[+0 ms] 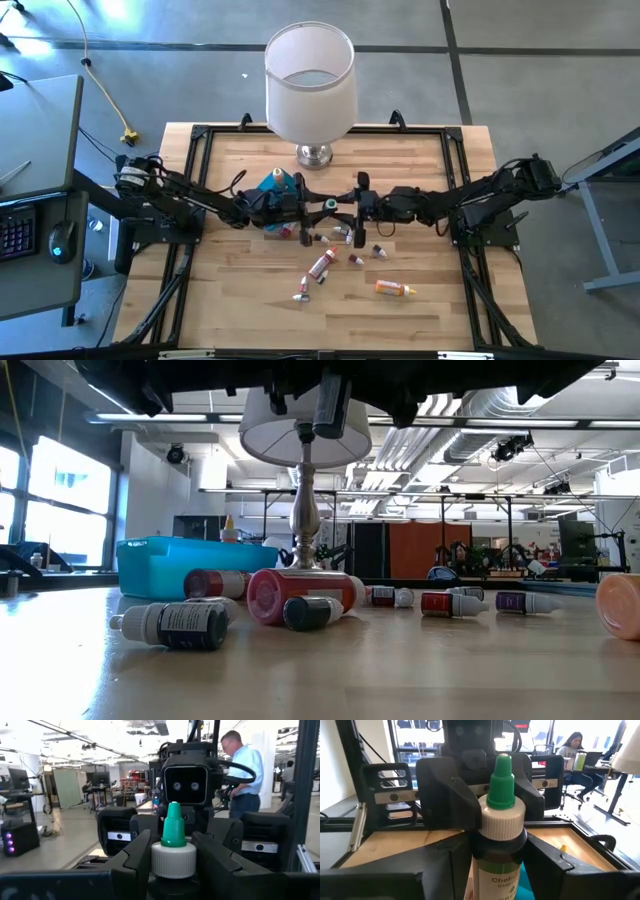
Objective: Pick & Place food coloring
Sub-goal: Put the large green food coloring bottle into the blue bin
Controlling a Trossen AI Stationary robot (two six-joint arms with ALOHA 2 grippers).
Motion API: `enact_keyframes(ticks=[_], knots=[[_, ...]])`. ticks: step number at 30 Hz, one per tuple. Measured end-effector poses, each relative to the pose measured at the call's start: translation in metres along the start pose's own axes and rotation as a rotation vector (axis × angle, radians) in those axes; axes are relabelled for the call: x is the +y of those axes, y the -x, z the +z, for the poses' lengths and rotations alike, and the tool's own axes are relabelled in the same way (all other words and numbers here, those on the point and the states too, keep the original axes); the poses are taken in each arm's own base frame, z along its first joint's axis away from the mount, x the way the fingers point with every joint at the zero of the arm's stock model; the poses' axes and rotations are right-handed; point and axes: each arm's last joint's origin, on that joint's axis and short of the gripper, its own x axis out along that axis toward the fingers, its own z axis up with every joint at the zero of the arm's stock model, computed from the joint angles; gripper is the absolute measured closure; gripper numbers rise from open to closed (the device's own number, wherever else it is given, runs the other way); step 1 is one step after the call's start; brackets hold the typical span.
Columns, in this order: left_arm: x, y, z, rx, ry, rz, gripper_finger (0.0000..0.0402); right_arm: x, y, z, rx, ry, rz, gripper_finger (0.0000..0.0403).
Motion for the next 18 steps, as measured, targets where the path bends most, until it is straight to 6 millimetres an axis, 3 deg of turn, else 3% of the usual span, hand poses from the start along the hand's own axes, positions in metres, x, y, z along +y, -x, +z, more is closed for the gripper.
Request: enact_keyframes(ticks=[18], knots=[[0.0017, 0.0003, -0.0062, 0.065, -0.016, 0.076, 0.0261, -0.0017, -0.0002, -0.0041, 0.045, 0.014, -0.052, 0.0253]])
